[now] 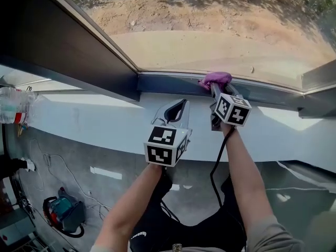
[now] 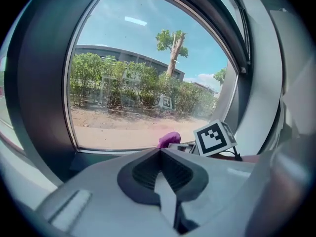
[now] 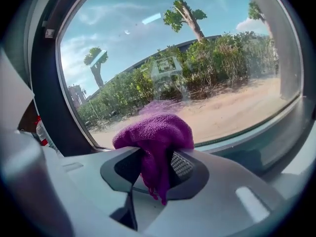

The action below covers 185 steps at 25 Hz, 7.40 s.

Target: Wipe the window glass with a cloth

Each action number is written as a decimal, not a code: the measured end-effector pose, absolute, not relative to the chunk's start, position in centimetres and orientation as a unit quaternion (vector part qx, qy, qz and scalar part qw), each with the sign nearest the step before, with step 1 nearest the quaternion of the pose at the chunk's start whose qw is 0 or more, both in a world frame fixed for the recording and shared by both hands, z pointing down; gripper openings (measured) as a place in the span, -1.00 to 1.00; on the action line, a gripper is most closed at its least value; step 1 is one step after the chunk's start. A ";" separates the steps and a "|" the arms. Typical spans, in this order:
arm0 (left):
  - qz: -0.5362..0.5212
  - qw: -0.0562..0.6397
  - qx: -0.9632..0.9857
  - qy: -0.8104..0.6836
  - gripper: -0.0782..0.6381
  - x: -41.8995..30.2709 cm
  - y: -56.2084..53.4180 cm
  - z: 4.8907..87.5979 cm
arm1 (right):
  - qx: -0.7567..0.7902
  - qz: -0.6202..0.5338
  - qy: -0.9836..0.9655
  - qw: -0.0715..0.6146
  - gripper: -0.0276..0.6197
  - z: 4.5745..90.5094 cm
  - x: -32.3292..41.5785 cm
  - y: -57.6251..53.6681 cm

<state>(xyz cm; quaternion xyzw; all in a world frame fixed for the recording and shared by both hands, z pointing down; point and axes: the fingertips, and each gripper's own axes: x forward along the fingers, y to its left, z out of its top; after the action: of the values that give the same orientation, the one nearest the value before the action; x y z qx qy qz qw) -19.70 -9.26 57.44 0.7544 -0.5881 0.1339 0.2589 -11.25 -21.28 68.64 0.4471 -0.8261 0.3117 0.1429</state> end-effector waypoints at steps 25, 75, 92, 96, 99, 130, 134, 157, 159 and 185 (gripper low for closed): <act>0.110 0.246 0.769 -0.579 -0.78 -22.1 -8.6 52.6 | 0.424 0.318 -0.833 0.161 -0.45 64.7 -16.6 -19.7; 0.066 0.182 0.787 -0.585 -0.78 -27.8 -8.8 34.0 | 0.417 0.072 -0.905 -0.053 -0.45 21.5 -23.7 -17.8; 0.144 0.265 0.742 -0.598 -0.78 -31.0 -5.9 51.8 | 0.408 0.121 -0.902 0.070 -0.45 46.4 -25.9 -17.6; 0.149 0.279 0.724 -0.613 -0.78 -31.6 -6.5 54.3 | 0.392 0.120 -0.904 0.124 -0.45 52.2 -26.7 -17.8; 0.155 0.285 0.713 -0.621 -0.78 -31.9 -6.3 55.9 | 0.378 0.135 -0.901 0.164 -0.45 57.1 -26.9 -17.6; 0.157 0.305 0.691 -0.636 -0.78 -35.5 -1.0 57.3 | 0.364 0.263 -0.862 0.237 -0.45 68.7 -32.8 -16.0; 0.155 0.305 0.701 -0.626 -0.78 -35.2 -1.1 56.2 | 0.365 0.256 -0.873 0.200 -0.45 64.1 -33.0 -16.1; 0.097 0.233 0.743 -0.620 -0.78 -34.0 -4.0 41.2 | 0.306 0.134 -0.942 -0.040 -0.45 24.0 -33.8 -15.8; 0.097 0.226 0.743 -0.623 -0.78 -34.4 -3.9 40.7 | 0.306 0.119 -0.942 -0.066 -0.45 21.5 -33.9 -15.7; 0.110 0.269 0.698 -0.655 -0.78 -37.5 -1.0 46.5 | 0.231 0.073 -0.970 -0.007 -0.46 29.1 -39.6 -14.1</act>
<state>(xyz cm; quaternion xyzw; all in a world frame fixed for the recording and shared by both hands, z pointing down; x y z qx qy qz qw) -37.48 -1.00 46.48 0.6978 -0.6548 0.1100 0.2687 -39.62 -14.08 29.14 0.2311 -0.9702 0.0731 -0.0074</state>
